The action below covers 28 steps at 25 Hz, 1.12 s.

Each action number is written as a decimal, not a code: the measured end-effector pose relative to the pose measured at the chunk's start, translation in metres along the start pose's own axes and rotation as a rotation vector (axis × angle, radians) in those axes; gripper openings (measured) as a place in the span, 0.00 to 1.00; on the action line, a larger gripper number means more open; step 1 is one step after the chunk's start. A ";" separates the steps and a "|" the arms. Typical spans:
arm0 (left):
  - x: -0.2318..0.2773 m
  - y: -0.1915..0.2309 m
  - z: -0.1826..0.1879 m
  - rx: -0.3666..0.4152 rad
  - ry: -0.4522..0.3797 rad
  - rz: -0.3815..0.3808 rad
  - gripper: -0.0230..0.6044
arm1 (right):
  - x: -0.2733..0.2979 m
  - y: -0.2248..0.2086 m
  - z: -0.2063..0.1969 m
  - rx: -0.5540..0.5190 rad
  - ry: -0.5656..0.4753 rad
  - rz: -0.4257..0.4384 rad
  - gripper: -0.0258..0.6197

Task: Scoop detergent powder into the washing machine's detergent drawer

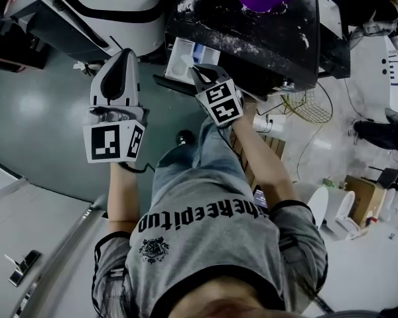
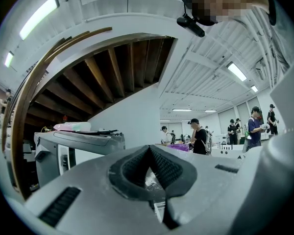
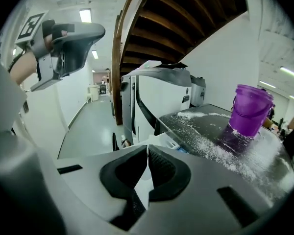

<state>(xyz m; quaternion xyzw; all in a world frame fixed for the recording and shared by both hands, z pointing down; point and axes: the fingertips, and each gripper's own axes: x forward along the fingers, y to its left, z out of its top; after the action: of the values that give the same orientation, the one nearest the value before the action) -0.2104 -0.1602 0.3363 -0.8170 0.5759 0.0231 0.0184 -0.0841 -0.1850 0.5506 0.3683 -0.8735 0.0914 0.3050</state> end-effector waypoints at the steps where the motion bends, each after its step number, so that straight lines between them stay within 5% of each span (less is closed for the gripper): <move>1: 0.002 -0.002 0.000 0.000 -0.002 -0.008 0.04 | -0.002 -0.001 0.001 0.014 -0.008 -0.002 0.05; 12: 0.018 -0.027 0.009 0.010 -0.020 -0.098 0.04 | -0.034 -0.022 0.022 0.184 -0.133 -0.062 0.05; 28: 0.043 -0.063 0.033 0.013 -0.056 -0.170 0.04 | -0.107 -0.075 0.061 0.225 -0.312 -0.241 0.05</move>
<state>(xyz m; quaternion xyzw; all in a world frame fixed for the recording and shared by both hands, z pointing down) -0.1373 -0.1780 0.3014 -0.8618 0.5039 0.0405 0.0417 -0.0019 -0.1988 0.4327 0.5113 -0.8441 0.0930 0.1319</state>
